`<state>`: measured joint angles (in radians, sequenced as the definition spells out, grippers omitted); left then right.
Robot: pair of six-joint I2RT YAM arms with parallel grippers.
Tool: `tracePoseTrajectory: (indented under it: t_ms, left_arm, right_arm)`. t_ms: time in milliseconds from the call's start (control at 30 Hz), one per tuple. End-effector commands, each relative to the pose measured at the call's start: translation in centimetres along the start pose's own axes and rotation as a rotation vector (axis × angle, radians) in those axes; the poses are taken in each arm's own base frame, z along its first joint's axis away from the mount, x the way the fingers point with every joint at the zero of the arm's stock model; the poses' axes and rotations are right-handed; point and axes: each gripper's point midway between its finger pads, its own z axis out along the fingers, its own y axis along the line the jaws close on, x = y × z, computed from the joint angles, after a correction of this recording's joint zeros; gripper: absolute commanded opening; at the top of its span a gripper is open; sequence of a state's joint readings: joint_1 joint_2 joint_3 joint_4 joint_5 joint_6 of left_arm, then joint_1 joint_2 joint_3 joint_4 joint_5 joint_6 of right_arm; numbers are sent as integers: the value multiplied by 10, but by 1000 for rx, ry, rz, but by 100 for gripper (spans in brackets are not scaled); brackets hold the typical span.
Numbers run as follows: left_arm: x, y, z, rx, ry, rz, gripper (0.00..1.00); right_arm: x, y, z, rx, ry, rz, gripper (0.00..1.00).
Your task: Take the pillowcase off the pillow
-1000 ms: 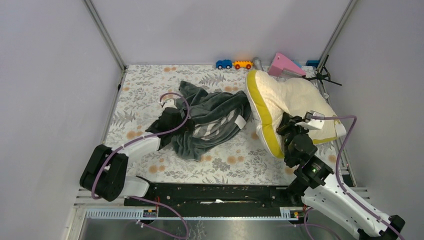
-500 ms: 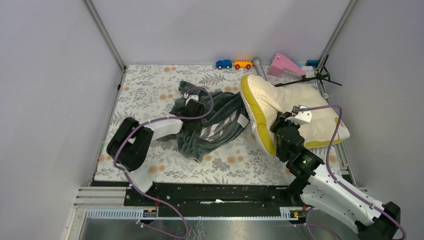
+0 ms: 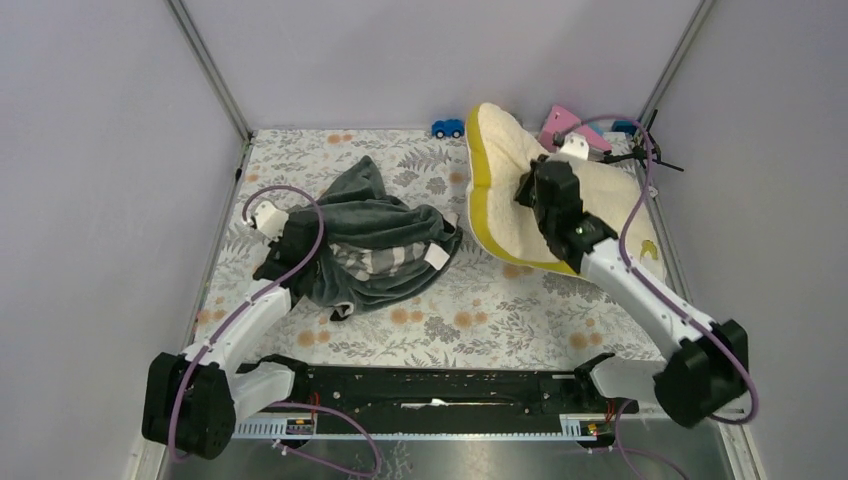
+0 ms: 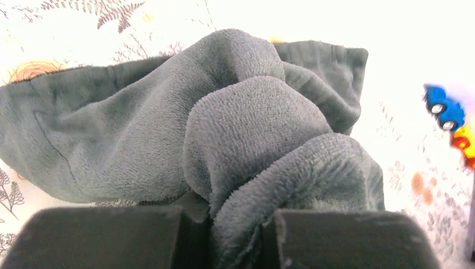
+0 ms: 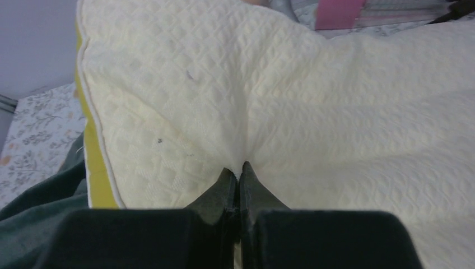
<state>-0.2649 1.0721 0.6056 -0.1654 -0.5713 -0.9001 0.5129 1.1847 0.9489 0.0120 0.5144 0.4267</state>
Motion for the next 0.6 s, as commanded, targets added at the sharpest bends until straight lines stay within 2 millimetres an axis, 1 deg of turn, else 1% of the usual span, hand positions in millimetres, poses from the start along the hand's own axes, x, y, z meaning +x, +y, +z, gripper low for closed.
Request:
tracePoseTrajectory:
  t_ms: [0,100,200,233,267,300,333,367,400,433,467,500,533,567]
  left_arm:
    - [-60,-36,2,49,-181,-183,0]
    - [-84,-69,9,64,-188,-142,0]
    - [-107,-107,16,124,-183,-101,0]
    - [-116,-119,15,157,-190,-94,0]
    - [-123,-131,13,196,-193,-86,0]
    - [-129,-142,10,239,-200,-79,0]
    - [-130,-149,8,266,-193,-67,0]
    - [-127,-153,8,285,-179,-51,9]
    - [-125,-158,8,313,-174,-40,28]
    - [-118,-158,10,326,-158,-21,57]
    - [-112,-154,13,319,-143,-14,82]
    - [-107,-149,15,302,-132,-17,96]
    - [-101,-145,15,295,-120,-8,99]
    - [-96,-139,14,292,-114,11,99]
  right_arm:
    - [-51,71,14,-277,39,122,1]
    - [-60,98,19,-361,92,89,2]
    - [-67,119,23,-424,123,88,3]
    - [-73,128,22,-457,129,85,6]
    - [-74,135,21,-487,143,77,13]
    - [-74,141,21,-516,157,52,28]
    - [-74,146,21,-540,176,22,49]
    - [-72,146,22,-533,197,-5,70]
    - [-72,142,24,-506,207,-24,82]
    - [-70,135,27,-471,212,-41,89]
    - [-68,128,28,-441,207,-53,94]
    - [-68,121,27,-414,194,-59,99]
    - [-66,112,27,-384,178,-62,99]
    - [-65,105,24,-367,160,-67,100]
